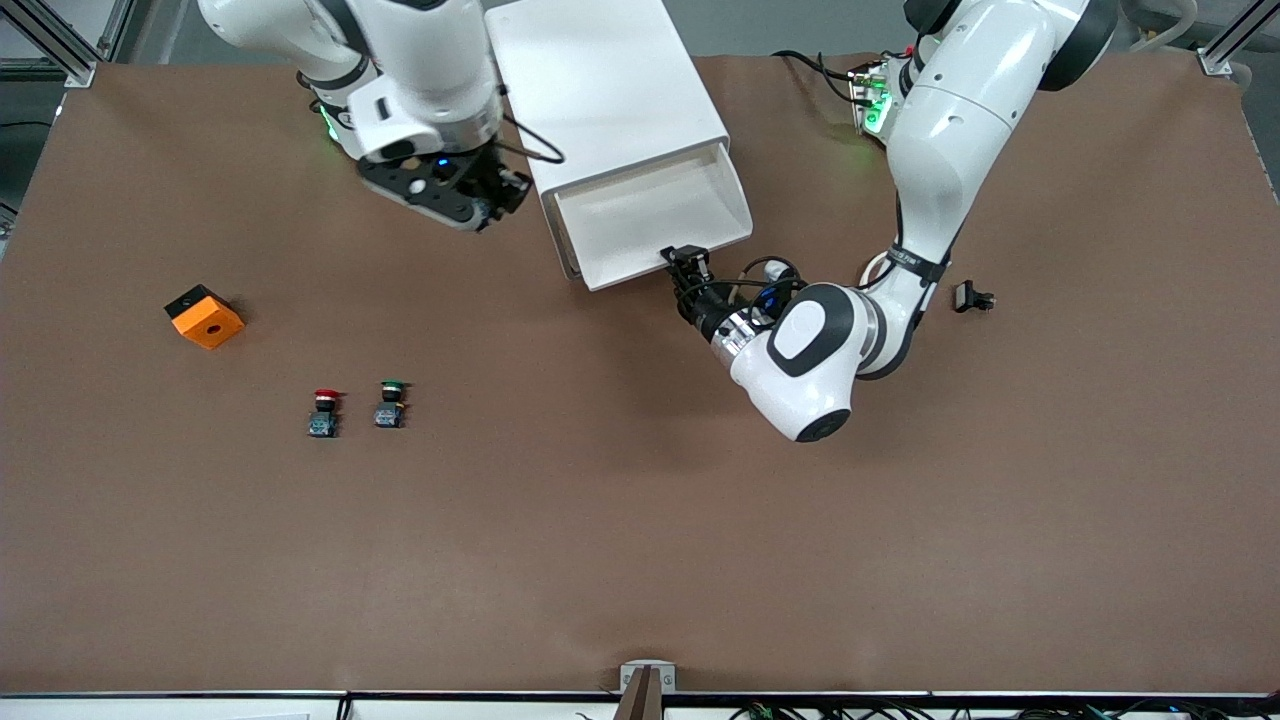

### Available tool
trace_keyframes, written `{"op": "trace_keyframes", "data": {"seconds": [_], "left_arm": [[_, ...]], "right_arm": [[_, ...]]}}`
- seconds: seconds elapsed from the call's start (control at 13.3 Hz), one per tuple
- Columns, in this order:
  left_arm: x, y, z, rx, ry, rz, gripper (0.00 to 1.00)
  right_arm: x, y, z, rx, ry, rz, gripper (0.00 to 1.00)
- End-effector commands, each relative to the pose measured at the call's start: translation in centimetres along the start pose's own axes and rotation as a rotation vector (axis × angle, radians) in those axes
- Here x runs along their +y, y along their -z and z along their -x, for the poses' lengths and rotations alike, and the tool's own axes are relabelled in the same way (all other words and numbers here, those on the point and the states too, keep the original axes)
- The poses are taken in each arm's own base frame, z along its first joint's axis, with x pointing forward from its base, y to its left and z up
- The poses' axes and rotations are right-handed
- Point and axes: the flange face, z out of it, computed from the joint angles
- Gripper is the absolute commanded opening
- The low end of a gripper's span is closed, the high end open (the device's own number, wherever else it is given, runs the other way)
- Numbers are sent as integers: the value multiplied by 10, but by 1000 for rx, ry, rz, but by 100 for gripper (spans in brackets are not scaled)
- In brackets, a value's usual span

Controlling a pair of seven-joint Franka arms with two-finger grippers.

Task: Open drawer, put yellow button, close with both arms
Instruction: 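Carry the yellow button into the drawer with the right gripper while the left gripper withdraws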

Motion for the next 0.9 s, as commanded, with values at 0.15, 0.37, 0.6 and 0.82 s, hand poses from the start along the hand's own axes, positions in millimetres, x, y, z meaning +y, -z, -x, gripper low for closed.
{"op": "trace_keyframes", "data": {"seconds": [0.15, 0.37, 0.6, 0.82], "left_arm": [[15, 15, -5, -41, -17, 56, 100], [14, 59, -14, -85, -78, 109, 100], [10, 110, -25, -123, -167, 203, 100], [14, 158, -51, -134, -286, 305, 100]], "right_arm": [[-63, -22, 14, -49, -227, -72, 19], [-91, -59, 33, -44, -309, -50, 19], [-113, -80, 47, -45, -376, -28, 19], [-128, -89, 70, -43, -411, -57, 18]]}}
